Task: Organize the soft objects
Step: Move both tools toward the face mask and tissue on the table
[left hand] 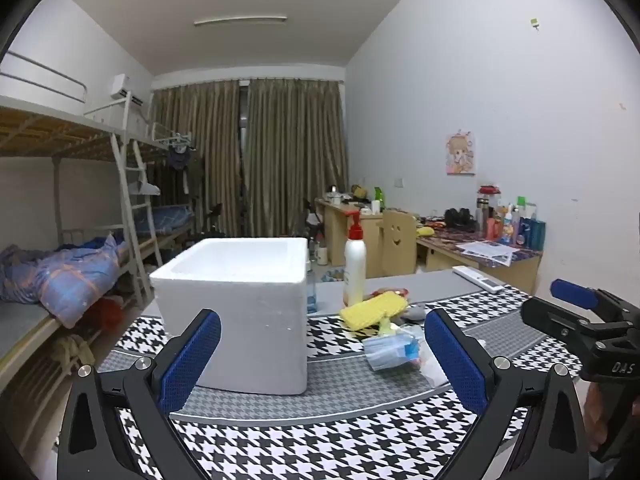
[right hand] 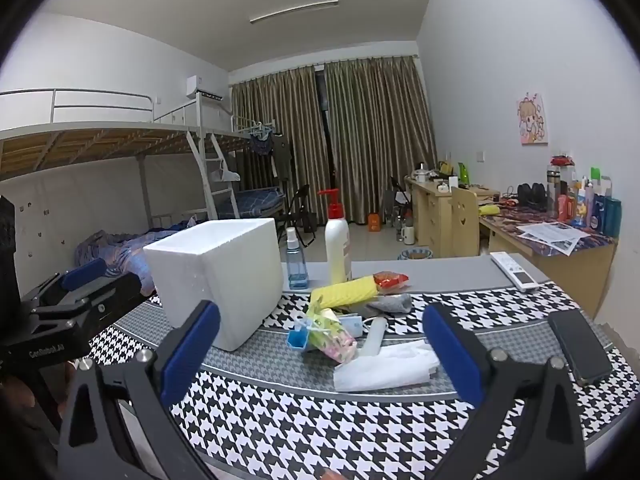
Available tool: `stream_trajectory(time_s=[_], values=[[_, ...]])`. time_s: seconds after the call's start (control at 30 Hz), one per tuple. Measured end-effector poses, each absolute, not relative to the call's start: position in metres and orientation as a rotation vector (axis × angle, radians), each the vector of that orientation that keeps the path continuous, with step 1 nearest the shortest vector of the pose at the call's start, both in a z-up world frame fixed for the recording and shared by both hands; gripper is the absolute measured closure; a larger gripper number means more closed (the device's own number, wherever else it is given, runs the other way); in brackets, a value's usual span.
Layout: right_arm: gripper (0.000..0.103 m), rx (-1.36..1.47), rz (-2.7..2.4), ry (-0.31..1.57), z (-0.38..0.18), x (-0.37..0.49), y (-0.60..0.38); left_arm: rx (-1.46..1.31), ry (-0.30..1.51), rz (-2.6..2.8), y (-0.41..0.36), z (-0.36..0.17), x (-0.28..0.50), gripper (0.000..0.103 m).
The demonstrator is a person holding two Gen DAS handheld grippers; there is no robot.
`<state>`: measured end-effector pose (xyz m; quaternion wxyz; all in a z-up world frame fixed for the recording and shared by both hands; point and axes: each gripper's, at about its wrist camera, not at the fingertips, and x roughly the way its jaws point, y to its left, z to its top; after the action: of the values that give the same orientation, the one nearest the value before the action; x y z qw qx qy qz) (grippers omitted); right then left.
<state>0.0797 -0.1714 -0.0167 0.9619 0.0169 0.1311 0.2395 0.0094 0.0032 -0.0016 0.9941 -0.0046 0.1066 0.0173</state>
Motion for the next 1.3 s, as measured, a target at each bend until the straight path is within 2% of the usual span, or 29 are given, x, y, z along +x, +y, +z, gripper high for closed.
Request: stream_trajectory(time_s=[1.3], values=[[0.001, 0.027, 0.482, 0.261, -0.018, 0.084, -0.172, -0.012, 0.209, 0.042, 0.001, 0.003, 0.015, 0.001]])
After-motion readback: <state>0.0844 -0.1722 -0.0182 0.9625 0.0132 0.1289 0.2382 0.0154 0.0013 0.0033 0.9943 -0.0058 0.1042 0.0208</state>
